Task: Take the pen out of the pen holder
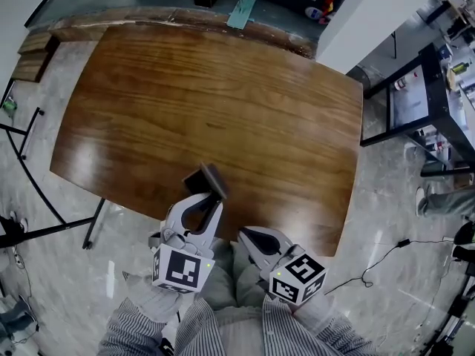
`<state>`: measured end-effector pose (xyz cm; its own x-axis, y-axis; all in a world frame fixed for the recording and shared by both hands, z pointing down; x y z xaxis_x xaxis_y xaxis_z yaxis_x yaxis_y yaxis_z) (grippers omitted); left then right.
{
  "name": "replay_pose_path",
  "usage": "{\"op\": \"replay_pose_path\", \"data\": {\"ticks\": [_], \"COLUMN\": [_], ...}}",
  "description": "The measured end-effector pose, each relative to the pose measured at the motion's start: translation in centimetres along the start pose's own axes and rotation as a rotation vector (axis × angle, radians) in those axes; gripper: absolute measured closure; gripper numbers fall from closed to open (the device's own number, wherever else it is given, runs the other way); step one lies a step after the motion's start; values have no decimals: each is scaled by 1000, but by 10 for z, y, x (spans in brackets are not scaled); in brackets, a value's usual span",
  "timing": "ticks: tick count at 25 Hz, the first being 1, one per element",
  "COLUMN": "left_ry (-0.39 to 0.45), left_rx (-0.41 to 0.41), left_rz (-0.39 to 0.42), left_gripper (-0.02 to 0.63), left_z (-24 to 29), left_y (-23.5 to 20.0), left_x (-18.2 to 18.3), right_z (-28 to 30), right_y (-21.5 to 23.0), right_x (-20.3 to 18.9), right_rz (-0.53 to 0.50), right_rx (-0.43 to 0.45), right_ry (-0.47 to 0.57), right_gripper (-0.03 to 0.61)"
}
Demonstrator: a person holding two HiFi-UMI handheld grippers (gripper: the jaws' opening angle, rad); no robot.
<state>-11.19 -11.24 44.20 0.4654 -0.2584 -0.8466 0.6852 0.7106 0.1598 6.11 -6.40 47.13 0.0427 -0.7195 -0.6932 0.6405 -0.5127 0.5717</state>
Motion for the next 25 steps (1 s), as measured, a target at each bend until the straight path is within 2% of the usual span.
{"op": "replay_pose_path", "data": {"ticks": [9,13,17,25], "left_ry": [33,62,107,188], "left_rx": [28,38,61,136], "left_rz": [-6,-32,-25,-106], "left_gripper": [563,563,563,563], "left_z": [-4,-13,-26,-63], "left_y": [-6,-6,-3,2], "left_x": [4,12,27,53], "right_z": [-2,-7,-13,-29], "right_y": [-4,-9,-18,-42], "right_x": [1,10,21,47], "right_rz": [-16,-46,-94,-194], "right_rx": [3,11,24,33], "right_ry": [17,35,48,67], "right_gripper": [580,580,580,580]}}
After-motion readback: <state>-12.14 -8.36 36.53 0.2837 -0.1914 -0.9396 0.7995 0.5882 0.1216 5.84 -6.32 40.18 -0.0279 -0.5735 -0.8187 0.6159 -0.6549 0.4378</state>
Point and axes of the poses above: the fingertips, and each gripper's own axes: z forward along the fingers, y to its right, x out of its top, the point moved 10 cm from there along -z, backward along the fingers
